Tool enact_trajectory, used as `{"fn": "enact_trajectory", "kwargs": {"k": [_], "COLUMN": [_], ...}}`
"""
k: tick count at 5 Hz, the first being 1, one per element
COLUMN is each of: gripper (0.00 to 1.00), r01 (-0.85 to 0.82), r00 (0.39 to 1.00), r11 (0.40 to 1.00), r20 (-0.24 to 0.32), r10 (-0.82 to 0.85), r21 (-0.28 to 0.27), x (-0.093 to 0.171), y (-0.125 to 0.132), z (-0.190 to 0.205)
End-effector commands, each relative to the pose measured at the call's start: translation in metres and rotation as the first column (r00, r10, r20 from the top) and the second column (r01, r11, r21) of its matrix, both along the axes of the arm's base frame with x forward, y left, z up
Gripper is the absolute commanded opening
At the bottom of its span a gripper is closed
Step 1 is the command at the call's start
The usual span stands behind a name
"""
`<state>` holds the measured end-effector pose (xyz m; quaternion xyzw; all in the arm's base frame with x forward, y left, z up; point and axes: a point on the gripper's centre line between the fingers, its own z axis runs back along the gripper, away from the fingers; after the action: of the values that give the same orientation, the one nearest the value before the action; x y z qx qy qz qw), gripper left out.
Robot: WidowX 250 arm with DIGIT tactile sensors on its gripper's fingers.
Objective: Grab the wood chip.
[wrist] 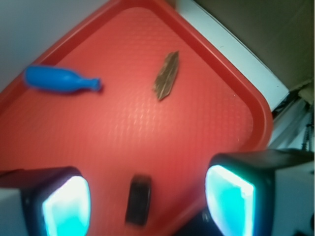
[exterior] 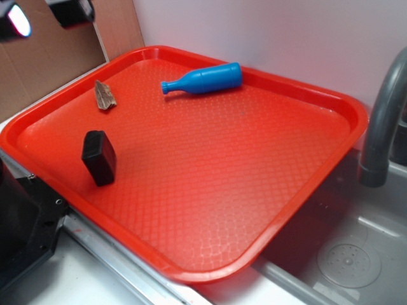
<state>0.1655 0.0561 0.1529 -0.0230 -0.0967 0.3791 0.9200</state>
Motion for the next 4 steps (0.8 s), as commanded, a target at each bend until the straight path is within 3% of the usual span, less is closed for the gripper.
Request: {"fn": "enact_trajectory", "kwargs": {"k": [1, 3, 4], "gripper": [1.0, 1.0, 1.0], "r01": [-0.095, -0.165, -0.214], "r00": [0.995, 0.986, 0.976], "r11": [0.994, 0.978, 0.969], "r20": [0.024, 0.036, 0.065], "r10": [0.094, 0.162, 0.207], "r21": [0.057, 0.125, 0.127], "x": [0.027, 0.051, 0.058], "y": [0.044, 0.066, 0.076], "z": [-0.043, -0.095, -0.115]}}
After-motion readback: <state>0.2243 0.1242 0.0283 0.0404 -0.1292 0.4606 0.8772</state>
